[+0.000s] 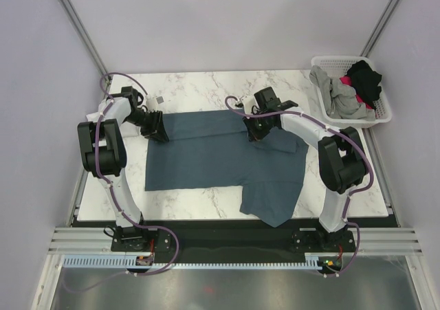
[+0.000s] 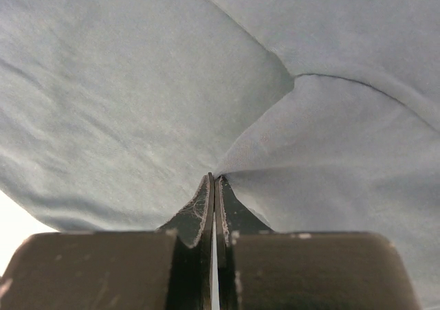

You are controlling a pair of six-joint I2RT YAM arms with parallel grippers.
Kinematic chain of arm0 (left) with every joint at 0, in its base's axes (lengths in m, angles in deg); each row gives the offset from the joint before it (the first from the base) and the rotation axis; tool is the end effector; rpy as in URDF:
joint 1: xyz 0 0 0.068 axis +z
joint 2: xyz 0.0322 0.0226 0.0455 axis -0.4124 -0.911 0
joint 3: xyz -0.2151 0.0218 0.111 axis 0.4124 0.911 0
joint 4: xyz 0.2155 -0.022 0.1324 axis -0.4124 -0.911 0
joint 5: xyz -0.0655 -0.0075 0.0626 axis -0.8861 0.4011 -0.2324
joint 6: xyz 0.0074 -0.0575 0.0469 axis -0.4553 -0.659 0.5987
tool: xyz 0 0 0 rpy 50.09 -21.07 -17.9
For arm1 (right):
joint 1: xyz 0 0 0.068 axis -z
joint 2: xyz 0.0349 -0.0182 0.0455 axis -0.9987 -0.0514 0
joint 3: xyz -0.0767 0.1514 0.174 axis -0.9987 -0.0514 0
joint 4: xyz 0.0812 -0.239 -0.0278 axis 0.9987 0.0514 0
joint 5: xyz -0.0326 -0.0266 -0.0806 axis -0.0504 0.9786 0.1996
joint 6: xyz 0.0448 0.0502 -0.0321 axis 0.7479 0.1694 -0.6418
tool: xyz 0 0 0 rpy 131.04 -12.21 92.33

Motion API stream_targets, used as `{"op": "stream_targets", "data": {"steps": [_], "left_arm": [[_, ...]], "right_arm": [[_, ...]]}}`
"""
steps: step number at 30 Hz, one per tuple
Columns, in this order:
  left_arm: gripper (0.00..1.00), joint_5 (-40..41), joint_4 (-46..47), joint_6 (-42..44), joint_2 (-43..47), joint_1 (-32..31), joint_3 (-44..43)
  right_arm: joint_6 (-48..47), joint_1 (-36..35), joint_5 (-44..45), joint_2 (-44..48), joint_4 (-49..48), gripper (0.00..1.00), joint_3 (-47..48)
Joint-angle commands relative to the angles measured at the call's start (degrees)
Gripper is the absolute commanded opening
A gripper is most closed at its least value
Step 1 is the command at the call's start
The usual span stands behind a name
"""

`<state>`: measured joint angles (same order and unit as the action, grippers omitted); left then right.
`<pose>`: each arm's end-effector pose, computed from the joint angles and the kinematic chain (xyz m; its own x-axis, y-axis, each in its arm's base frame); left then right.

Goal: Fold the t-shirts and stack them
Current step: Fold the tshirt

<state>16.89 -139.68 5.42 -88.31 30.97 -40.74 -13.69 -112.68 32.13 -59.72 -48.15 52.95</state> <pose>0.3763 0.0074 0.1348 -0.9615 0.1048 -0.2542 0.2279 0.8209 -0.5236 0.3497 0.1880 0.1629 -0.6422 -0.5425 -0.5415 -0.7040 0.6969 0.1366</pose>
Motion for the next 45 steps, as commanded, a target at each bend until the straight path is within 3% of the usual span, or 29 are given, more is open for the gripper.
{"op": "stream_targets", "data": {"steps": [1,3,5,6,11,13,20,28,39,45], "left_arm": [[0.36,-2.0,0.9,-1.8,1.1,-0.2,-0.1],[0.36,-1.8,1.0,-2.0,0.9,-0.3,-0.3],[0.36,-1.9,1.0,-2.1,0.9,-0.2,-0.5],[0.36,-1.7,1.0,-2.0,1.2,-0.2,-0.6],[0.36,-1.4,0.7,-1.5,1.7,-0.2,0.2],[0.36,-1.4,0.7,-1.5,1.8,-0.2,1.0],[0.36,-1.4,0.7,-1.5,1.8,-0.4,1.1],[0.36,-1.4,0.7,-1.5,2.4,-1.6,1.5],[0.36,-1.4,0.7,-1.5,3.0,-2.0,2.3],[0.36,-1.4,0.7,-1.5,3.7,-2.2,3.1]], "right_arm": [[0.6,0.1,-1.8,2.0,0.4,0.02,0.4],[1.0,0.1,-0.7,2.3,0.4,0.28,0.7],[1.0,0.2,1.3,3.5,0.4,0.43,0.6],[1.3,0.5,2.8,4.2,0.4,0.45,0.5],[7.7,9.5,-2.3,10.6,-0.1,0.46,-2.3],[12.2,14.2,-9.4,12.1,-0.2,0.45,-3.8],[15.0,30.6,-25.8,11.2,-1.0,0.44,-12.7],[10.9,33.4,-30.7,6.4,2.4,0.45,-11.4],[2.6,34.9,-20.9,4.3,7.2,0.48,-10.0],[1.2,34.9,-19.9,1.5,7.8,0.49,-9.0]]}}
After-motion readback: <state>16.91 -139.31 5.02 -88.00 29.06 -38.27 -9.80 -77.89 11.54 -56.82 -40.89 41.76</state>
